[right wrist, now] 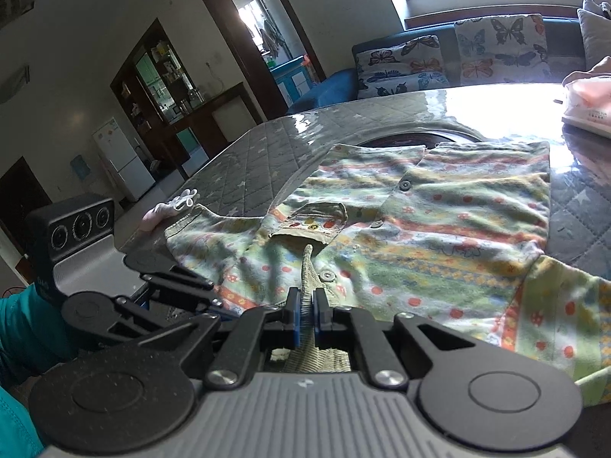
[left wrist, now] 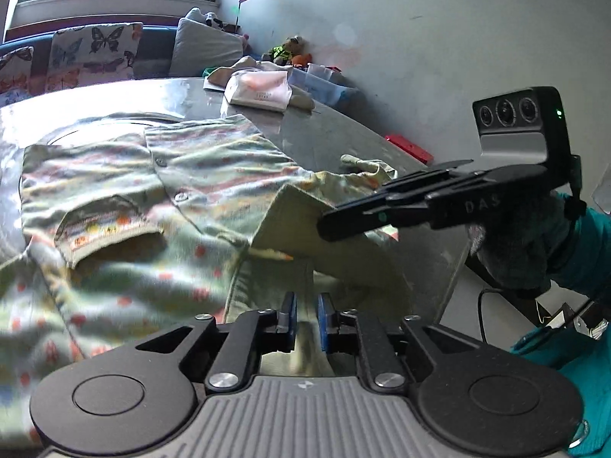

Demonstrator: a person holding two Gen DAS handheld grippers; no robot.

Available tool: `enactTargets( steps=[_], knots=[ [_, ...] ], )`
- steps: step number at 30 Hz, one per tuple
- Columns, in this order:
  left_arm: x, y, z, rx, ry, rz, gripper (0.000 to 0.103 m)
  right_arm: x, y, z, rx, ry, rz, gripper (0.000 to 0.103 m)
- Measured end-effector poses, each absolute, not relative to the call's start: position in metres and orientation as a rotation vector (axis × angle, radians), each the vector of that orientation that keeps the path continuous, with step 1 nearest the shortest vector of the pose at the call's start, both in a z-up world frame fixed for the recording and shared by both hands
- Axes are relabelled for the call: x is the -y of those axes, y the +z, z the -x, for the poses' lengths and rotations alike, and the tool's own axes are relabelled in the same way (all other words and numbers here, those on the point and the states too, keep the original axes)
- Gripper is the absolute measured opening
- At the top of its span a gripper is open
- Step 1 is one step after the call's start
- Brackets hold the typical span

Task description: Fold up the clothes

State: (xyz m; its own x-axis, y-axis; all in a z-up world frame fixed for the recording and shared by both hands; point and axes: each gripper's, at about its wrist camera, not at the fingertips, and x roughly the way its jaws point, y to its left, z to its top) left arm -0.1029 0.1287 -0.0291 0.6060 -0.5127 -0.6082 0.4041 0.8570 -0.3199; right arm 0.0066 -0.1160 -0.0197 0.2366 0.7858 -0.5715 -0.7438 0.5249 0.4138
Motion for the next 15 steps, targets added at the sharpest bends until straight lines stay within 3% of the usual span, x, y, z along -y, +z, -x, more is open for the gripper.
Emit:
enactTargets(
  steps=[6,10,15],
  knots=[
    [-0.118,-0.043,0.082,-0.793,-0.540,0.172,0.017,0.117,-0.019,-0.007,-0.820,1.050,-0.052,0.005],
    [-0.110,-0.045,0.081,-0.773,-0.568,0.178,0.028,0.113,-0.018,-0.007,-0.821,1.063,-0.045,0.005],
    [-0.122,-0.027,0.103,-0.730,-0.556,0.134,0.028,0.107,-0.018,-0.005,-0.824,1.082,-0.024,0.006]
  ],
)
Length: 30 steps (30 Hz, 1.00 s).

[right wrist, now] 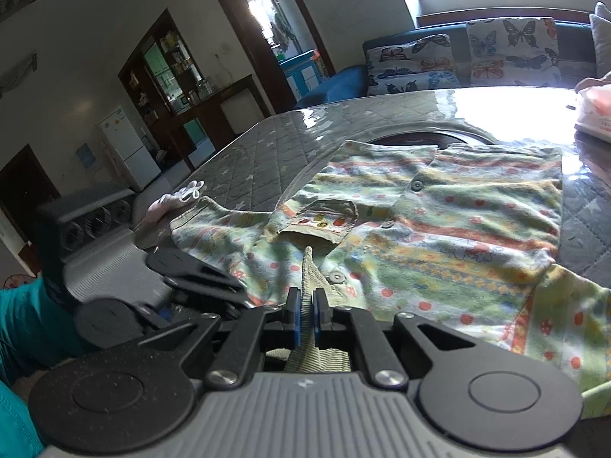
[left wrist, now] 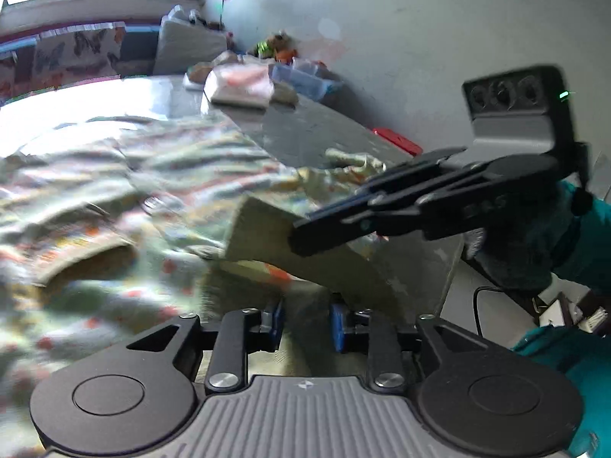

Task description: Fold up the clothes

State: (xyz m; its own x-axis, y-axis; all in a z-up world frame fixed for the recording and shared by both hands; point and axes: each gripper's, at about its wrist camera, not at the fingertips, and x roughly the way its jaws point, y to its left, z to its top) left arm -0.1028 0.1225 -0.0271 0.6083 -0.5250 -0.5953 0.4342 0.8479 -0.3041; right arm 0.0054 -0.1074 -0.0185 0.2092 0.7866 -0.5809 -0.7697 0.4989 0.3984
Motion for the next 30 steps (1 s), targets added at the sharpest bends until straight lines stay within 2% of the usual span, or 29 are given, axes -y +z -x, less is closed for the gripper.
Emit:
enactTargets(
  steps=[6,12,22,30],
  knots=[
    [-0.160,-0.020,0.119,-0.715,-0.424,0.158,0.027,0.106,-0.022,-0.006,-0.826,1.078,-0.015,0.006],
    [-0.137,-0.038,0.111,-0.768,-0.505,0.105,0.028,0.102,-0.021,-0.001,-0.823,1.085,0.016,0.006],
    [-0.132,-0.034,0.129,-0.754,-0.571,0.061,0.035,0.071,-0.042,0.010,-0.887,1.167,0.119,0.009],
    [-0.156,-0.012,0.145,-0.696,-0.545,0.055,0.042,0.069,-0.049,0.011,-0.926,1.201,0.107,0.012]
  ],
)
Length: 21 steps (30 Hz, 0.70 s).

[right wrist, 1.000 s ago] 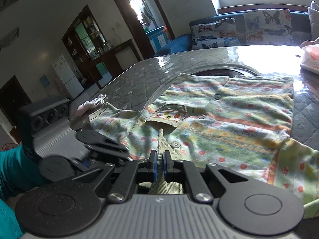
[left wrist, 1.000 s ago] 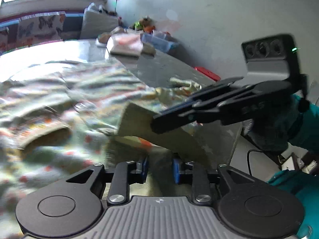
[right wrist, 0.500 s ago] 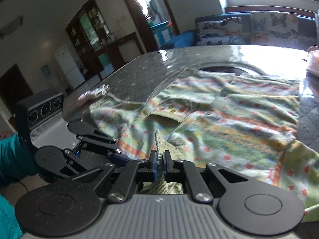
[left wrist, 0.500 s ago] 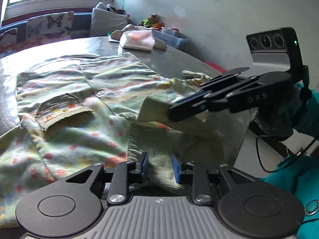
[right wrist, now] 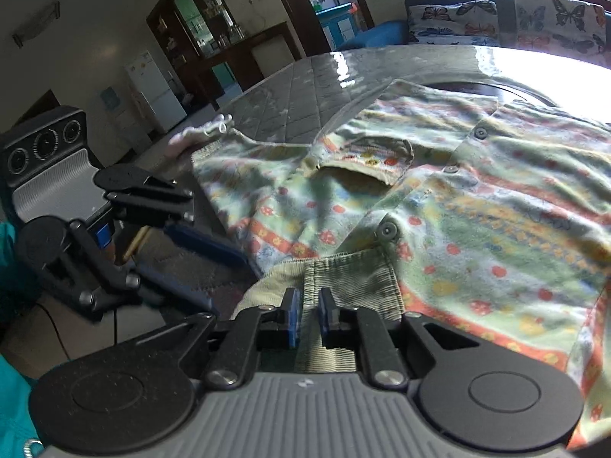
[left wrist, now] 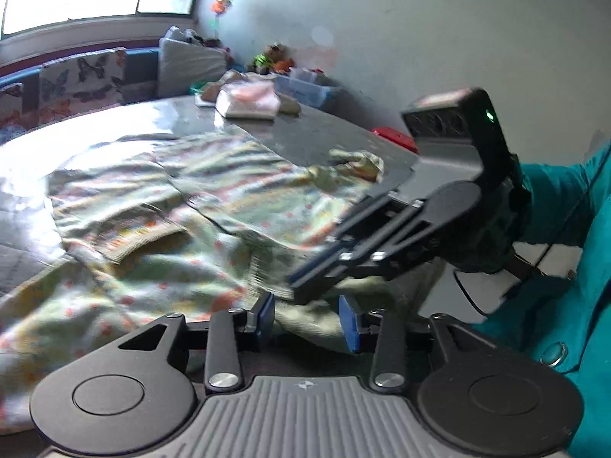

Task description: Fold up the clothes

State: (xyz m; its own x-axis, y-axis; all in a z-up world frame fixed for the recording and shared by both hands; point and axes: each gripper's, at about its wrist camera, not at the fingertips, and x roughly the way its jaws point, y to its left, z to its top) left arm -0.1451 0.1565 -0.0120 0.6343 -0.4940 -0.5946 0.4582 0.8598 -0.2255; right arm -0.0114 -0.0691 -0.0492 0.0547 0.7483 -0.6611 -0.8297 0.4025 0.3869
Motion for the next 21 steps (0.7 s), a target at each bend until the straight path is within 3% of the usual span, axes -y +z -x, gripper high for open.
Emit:
enactTargets(
  steps=[14,21],
  knots=[
    [-0.145,-0.014,0.081,-0.657,-0.435,0.247,0.043,0.120,-0.030,0.009,-0.863,1.073,0.062,0.013],
    [-0.120,-0.024,0.068,-0.688,-0.481,0.249,0.044,0.201,-0.007,-0.033,-0.748,0.675,0.021,0.016]
  ],
)
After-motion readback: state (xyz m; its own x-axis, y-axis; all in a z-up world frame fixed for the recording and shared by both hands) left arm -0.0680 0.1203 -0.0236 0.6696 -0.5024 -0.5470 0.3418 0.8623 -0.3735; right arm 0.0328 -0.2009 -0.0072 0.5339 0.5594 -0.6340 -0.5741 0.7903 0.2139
